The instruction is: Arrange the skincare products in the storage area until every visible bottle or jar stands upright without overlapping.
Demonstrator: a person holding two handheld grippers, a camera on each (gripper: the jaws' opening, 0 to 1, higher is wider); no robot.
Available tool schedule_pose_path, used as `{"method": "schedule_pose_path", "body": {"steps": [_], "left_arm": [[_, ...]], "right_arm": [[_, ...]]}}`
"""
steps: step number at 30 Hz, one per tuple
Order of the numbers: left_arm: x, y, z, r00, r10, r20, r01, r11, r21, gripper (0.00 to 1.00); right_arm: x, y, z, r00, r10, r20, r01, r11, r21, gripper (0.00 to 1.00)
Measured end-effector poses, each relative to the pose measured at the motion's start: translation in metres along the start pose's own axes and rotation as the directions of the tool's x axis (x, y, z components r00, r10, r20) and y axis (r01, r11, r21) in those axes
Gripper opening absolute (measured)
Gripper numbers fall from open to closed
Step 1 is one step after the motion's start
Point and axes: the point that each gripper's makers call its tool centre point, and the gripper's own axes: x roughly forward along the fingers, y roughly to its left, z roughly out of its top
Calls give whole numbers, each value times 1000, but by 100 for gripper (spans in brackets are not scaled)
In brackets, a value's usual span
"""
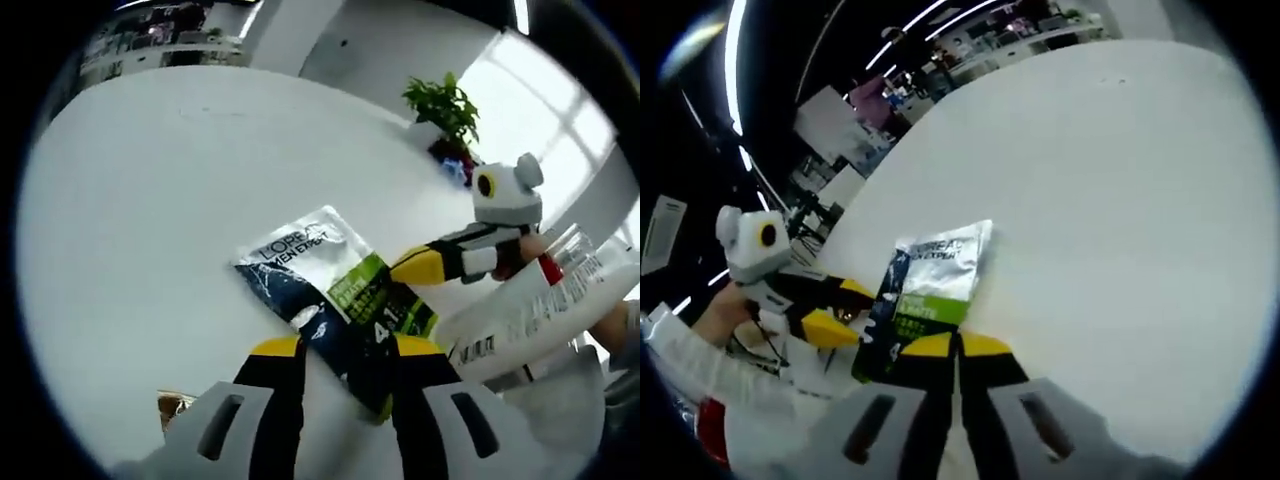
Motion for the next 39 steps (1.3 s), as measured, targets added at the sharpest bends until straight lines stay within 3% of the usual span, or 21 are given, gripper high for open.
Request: {"method": "schedule_pose_path", "body": {"steps": [8,10,14,16,20,25,28,30,31,34,37,39], "left_arm": [[0,2,4,998,-23,57,27,997,-75,30],[0,-3,8,996,-45,81,56,988,-146,33],[0,-3,7,996,-52,76,61,990,-124,34],[-2,-1,10,992,-60,107,79,980,-184,32],[-9,4,23,974,-74,216,132,953,-273,23],[-9,4,36,946,-78,314,194,913,-358,22],[-9,4,46,924,-97,371,261,867,-423,19],[-12,-3,55,899,-135,417,340,816,-468,15],[-12,-7,56,894,-144,425,352,812,-466,14],[-9,-20,55,897,-143,418,332,843,-423,20],[-7,-22,60,887,-162,433,367,816,-446,21],[-5,-24,61,883,-160,442,370,817,-443,22]], "right_arm": [[2,-1,-2,1000,9,7,-9,1000,12,1],[2,-1,-2,1000,7,7,-7,1000,2,1],[2,-1,-3,1000,10,17,-10,1000,12,1],[2,-1,-3,1000,15,26,-16,999,28,1],[2,-1,-3,999,18,33,-19,999,36,1],[3,0,-3,999,19,30,-21,999,36,1],[2,0,-3,999,20,32,-22,999,41,1],[2,0,-3,999,21,33,-22,999,43,1],[2,0,-3,999,21,33,-22,999,44,1],[2,0,-3,999,21,32,-22,999,44,1],[2,0,-3,999,21,32,-22,999,45,1],[2,0,-3,999,21,33,-22,999,45,1]]}}
